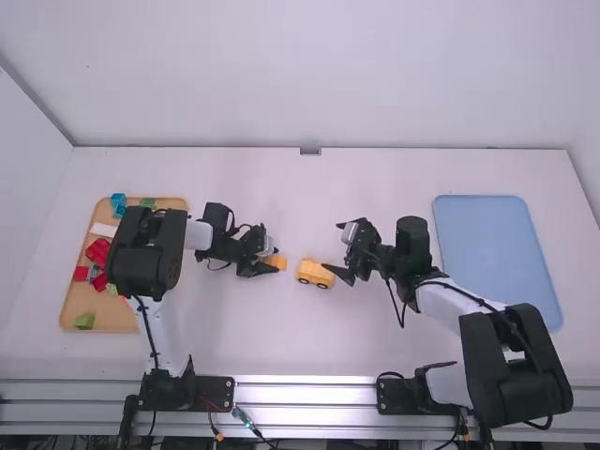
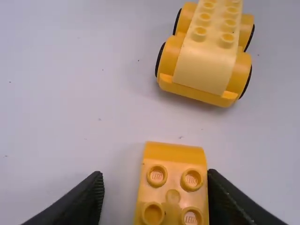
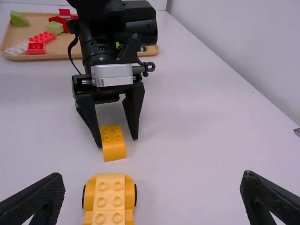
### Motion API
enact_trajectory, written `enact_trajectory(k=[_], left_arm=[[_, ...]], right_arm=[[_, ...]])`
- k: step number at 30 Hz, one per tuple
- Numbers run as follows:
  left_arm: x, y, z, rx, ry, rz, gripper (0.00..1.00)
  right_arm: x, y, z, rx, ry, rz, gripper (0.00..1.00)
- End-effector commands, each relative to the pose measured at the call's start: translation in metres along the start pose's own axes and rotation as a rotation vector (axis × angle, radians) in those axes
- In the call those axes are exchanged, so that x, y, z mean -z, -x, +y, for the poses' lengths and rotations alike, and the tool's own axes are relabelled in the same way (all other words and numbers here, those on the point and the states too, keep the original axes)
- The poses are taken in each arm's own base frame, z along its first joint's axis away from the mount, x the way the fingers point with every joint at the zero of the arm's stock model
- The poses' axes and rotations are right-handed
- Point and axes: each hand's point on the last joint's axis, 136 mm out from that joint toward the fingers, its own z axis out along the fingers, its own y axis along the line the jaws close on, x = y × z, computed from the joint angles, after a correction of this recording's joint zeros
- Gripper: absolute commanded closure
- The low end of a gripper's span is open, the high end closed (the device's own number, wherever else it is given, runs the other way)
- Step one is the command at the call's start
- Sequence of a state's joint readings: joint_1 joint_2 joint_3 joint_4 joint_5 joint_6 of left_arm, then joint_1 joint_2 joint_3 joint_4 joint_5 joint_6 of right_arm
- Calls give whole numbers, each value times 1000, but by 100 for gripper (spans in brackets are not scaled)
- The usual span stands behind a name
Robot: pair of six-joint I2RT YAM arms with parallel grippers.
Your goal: Assemble lego blocks to make yellow taxi
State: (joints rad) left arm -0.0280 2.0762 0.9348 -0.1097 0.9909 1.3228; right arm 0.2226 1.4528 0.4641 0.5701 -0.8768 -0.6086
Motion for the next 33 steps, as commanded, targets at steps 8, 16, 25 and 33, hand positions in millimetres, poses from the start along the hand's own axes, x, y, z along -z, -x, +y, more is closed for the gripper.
enact_trajectory(k=[8, 16, 25, 33], left_arm=[[-1, -22, -17, -40, -18, 71, 81], [-1, -25, -23, -55, -27, 72, 79], [0, -29, -18, -20, -10, 97, 54], [6, -35, -17, 7, 3, 107, 58]], right_arm=[[0, 0, 3, -8, 12, -6, 1], [0, 0, 3, -7, 12, -7, 1], [0, 0, 3, -9, 13, -6, 1], [0, 0, 3, -7, 12, -7, 1]])
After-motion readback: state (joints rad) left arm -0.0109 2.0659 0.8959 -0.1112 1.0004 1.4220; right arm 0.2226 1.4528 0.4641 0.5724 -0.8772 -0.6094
